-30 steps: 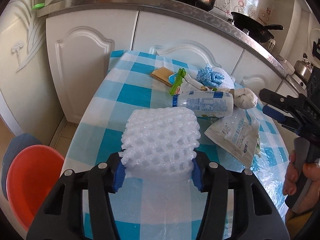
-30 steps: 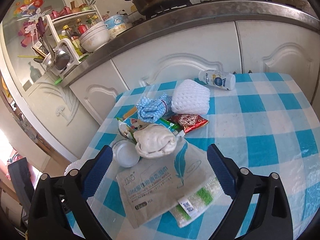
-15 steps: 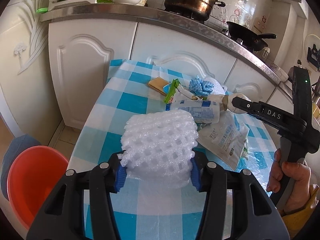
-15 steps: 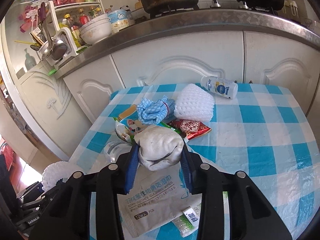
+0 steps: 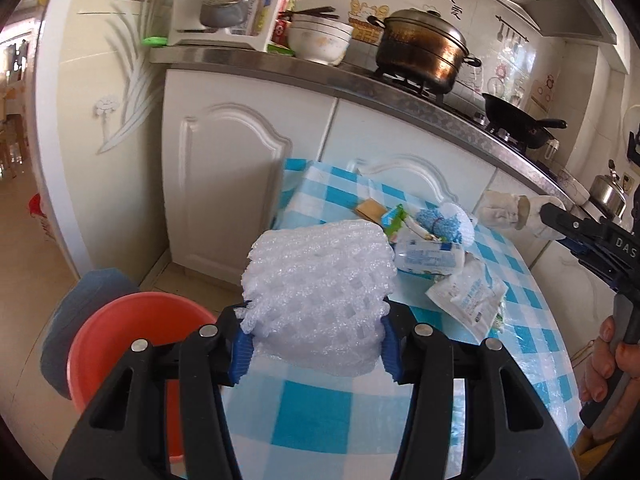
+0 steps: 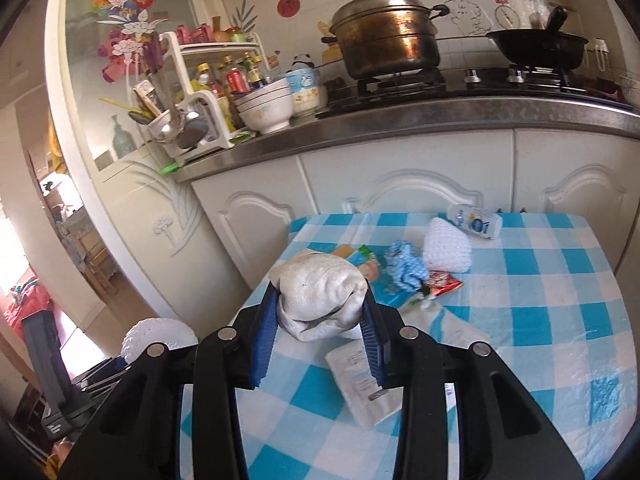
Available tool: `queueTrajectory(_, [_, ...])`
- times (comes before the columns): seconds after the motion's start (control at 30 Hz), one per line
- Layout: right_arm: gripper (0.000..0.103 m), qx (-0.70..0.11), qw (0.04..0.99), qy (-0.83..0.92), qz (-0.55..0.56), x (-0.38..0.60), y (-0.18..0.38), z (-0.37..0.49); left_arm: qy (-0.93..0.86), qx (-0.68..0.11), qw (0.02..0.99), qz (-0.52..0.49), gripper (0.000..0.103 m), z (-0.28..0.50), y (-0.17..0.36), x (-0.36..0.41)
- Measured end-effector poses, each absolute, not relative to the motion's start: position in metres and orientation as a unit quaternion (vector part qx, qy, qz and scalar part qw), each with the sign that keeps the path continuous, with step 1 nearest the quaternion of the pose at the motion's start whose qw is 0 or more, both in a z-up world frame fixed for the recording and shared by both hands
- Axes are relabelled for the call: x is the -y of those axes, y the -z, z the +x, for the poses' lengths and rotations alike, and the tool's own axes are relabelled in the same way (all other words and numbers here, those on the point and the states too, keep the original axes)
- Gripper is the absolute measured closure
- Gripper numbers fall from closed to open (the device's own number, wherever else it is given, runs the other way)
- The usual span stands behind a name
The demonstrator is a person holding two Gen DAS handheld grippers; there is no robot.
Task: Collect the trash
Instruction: 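Carry both items to the red bucket and open both grippers to drop them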
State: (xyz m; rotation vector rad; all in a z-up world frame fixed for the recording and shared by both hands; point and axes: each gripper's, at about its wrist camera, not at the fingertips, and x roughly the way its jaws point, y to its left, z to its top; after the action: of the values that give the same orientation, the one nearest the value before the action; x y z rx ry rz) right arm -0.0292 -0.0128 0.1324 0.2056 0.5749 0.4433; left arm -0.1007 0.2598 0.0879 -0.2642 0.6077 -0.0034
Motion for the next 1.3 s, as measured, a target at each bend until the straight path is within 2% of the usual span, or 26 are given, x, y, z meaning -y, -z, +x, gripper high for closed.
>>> queueTrajectory(0.2, [0.063,-0.315,0.898,-0.3,0.063,-0.068,-0.128,-0.044,-0.099,-0.309,0.938,-0.121,0.05,-0.122,-0.072,-0.319])
queueTrajectory(0.63, [0.062,-0.389,0.833,-0.39,-0.054,-0.231,-0.066,-0.056,-0.198,-0.356,0.904,-0.131,0.049,-0.147,-0.019,-0.402])
queueTrajectory(0.73, [0.06,-0.404,0.823,-0.392,-0.074,-0.249,-0.051,-0.059,-0.205,-0.362,0.9,-0.128,0.048,-0.149,-0.011,-0.405])
queueTrajectory(0.8, [0.058,-0.411,0.819,-0.389,-0.088,-0.256,-0.039,-0.061,-0.207,-0.366,0.898,-0.13,0.043,-0.149,-0.006,-0.406])
queueTrajectory(0.83, [0.057,-0.416,0.817,-0.388,-0.091,-0.258,-0.034,-0.062,-0.205,-0.368,0.898,-0.131,0.04,-0.149,-0.005,-0.406])
queueTrajectory(0.9, [0.052,-0.425,0.813,-0.387,-0.092,-0.259,-0.025,-0.063,-0.207,-0.37,0.897,-0.126,0.024,-0.147,-0.002,-0.405])
queueTrajectory(0.97, [0.031,-0.427,0.814,-0.385,-0.083,-0.256,-0.021,-0.062,-0.211,-0.368,0.898,-0.116,0.018,-0.147,-0.003,-0.403])
queueTrajectory(1.1, [0.022,-0.415,0.828,-0.374,-0.051,-0.237,-0.027,-0.062,-0.211,-0.37,0.899,-0.105,0.01,-0.144,-0.009,-0.396])
queueTrajectory(1.17, [0.017,-0.406,0.837,-0.365,-0.03,-0.224,-0.034,-0.06,-0.206,-0.366,0.902,-0.104,0.01,-0.143,-0.014,-0.392])
queueTrajectory(1.3, [0.014,-0.382,0.858,-0.344,0.006,-0.192,-0.048,-0.059,-0.192,-0.356,0.909,-0.098,0.009,-0.141,-0.029,-0.376])
